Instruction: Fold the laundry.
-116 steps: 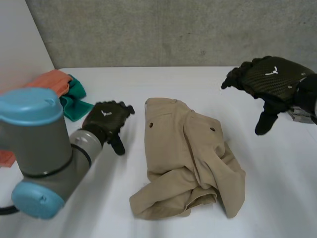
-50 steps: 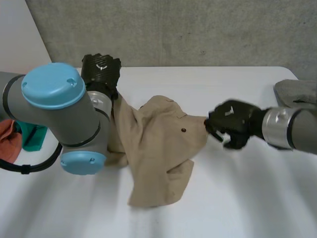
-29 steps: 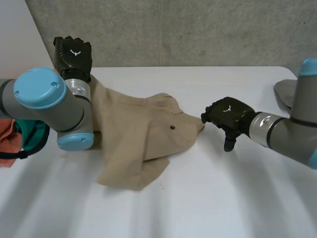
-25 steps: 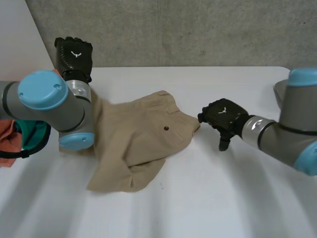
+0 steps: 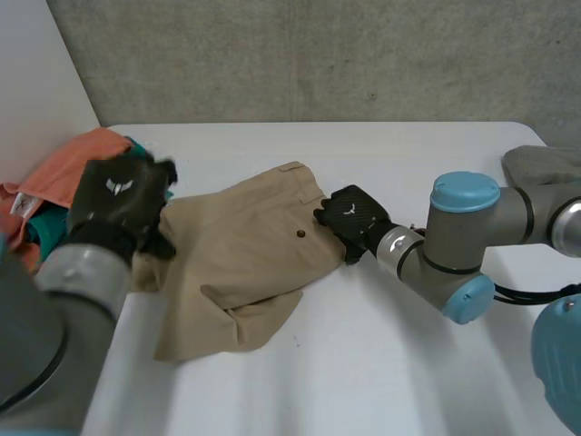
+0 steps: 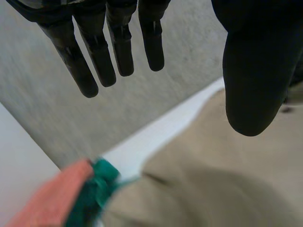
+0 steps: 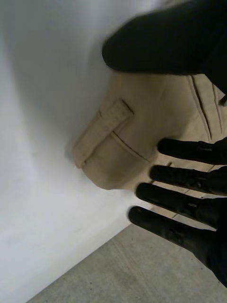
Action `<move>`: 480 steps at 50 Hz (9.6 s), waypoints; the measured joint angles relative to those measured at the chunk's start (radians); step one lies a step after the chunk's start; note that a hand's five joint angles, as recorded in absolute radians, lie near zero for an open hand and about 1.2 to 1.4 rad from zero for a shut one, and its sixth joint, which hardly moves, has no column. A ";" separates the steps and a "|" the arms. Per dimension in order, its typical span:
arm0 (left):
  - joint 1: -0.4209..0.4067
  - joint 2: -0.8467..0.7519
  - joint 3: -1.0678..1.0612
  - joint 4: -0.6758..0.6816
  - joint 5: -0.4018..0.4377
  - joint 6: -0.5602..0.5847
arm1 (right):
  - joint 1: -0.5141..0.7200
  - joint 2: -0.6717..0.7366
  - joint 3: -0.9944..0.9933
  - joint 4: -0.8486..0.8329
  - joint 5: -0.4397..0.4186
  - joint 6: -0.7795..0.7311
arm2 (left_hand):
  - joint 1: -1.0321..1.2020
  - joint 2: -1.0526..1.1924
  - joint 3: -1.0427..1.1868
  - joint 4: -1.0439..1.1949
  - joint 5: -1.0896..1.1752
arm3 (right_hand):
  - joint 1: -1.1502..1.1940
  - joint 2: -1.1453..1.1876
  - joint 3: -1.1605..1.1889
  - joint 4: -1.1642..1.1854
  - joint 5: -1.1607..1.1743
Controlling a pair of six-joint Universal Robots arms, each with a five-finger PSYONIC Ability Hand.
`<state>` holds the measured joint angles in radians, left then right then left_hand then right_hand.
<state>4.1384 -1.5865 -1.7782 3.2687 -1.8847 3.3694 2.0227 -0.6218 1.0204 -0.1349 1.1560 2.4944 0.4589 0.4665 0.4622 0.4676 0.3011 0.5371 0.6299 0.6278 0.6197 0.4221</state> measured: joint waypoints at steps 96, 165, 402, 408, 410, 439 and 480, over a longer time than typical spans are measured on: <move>0.036 -0.526 0.443 0.074 0.146 0.197 | -0.065 -0.318 0.198 0.167 0.251 -0.113 | -0.225 -0.226 -0.219 -0.232 -0.242 | 0.443 0.542 0.555 0.568 0.555; 0.009 0.177 0.620 -0.243 0.214 0.065 | -0.083 -1.024 0.091 0.392 0.217 -0.147 | 0.676 0.732 0.730 0.733 0.692 | 0.448 0.542 0.562 0.572 0.555; -0.158 0.002 -0.075 -0.437 0.220 0.356 | -0.181 -0.795 0.748 0.624 0.239 -0.408 | 0.686 0.734 0.734 0.734 0.708 | 0.423 0.547 0.563 0.572 0.579; -0.157 -0.146 0.026 -0.292 0.219 0.365 | -0.189 -0.736 0.711 0.482 0.241 -0.406 | 0.686 0.734 0.734 0.734 0.708 | 0.423 0.547 0.563 0.572 0.579; -0.149 -0.234 0.097 -0.187 0.217 0.368 | -0.187 -0.693 0.677 0.372 0.250 -0.391 | 0.686 0.734 0.734 0.734 0.708 | 0.423 0.547 0.563 0.572 0.579; -0.016 -1.097 0.976 0.491 0.230 0.608 | -0.177 -0.049 0.105 -0.268 0.351 -0.381 | -0.263 -0.241 -0.233 -0.247 -0.242 | -0.309 -0.371 -0.358 -0.350 -0.305; -0.097 -0.578 0.286 0.552 0.203 0.402 | -0.289 -0.373 0.532 -0.018 0.274 0.126 | -0.263 -0.261 -0.249 -0.264 -0.255 | 0.353 0.547 0.545 0.562 0.516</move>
<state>4.0412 -2.1640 -1.4923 3.8209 -1.6815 3.7713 1.7336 -0.9944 1.5519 -0.1526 1.4296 2.6208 0.1954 0.2057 0.2128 0.2039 0.0458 0.8901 1.1765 1.1728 1.1816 0.9386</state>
